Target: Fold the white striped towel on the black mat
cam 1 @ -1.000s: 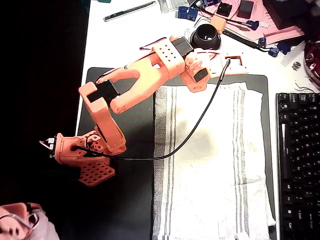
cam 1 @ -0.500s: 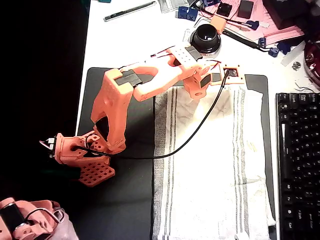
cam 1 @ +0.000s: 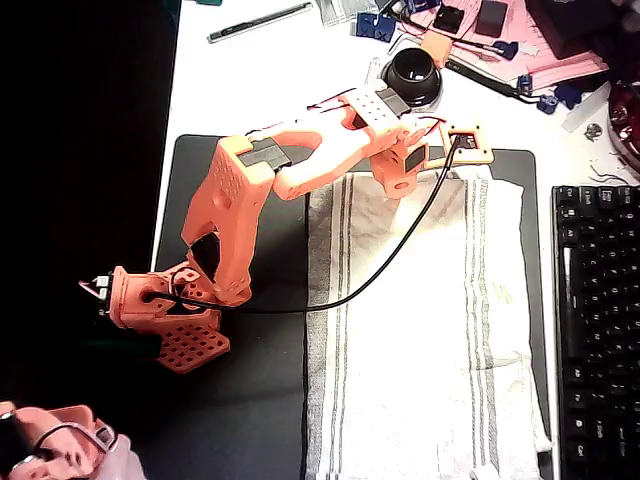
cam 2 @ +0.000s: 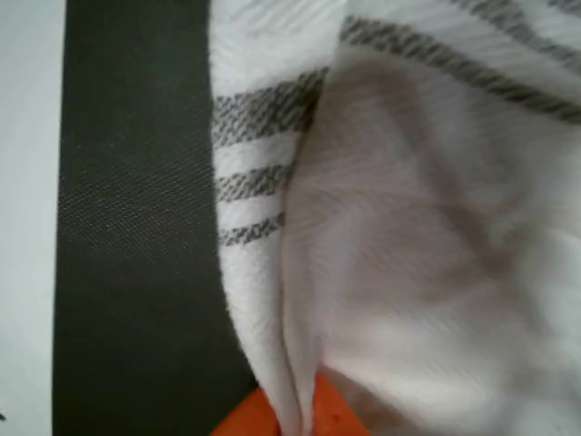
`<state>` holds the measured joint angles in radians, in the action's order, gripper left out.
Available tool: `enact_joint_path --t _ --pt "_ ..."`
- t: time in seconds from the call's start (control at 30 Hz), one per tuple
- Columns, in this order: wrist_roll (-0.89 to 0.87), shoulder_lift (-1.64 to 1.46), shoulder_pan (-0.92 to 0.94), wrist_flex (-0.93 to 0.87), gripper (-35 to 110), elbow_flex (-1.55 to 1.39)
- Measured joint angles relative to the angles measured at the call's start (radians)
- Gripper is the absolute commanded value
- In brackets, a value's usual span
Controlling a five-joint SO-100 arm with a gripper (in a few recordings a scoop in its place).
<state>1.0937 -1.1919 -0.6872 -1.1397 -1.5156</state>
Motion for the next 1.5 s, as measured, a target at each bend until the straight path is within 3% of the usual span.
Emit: enact_joint_path --t 0.43,0.97,1.1,1.5 --pt "0.006 -0.394 0.149 -0.164 0 0.026" --pt "0.239 -0.735 0.664 -0.265 0 -0.005" --pt "0.295 -0.759 0.782 -0.229 0 -0.081" --pt "0.431 -0.660 1.095 0.103 0 -0.313"
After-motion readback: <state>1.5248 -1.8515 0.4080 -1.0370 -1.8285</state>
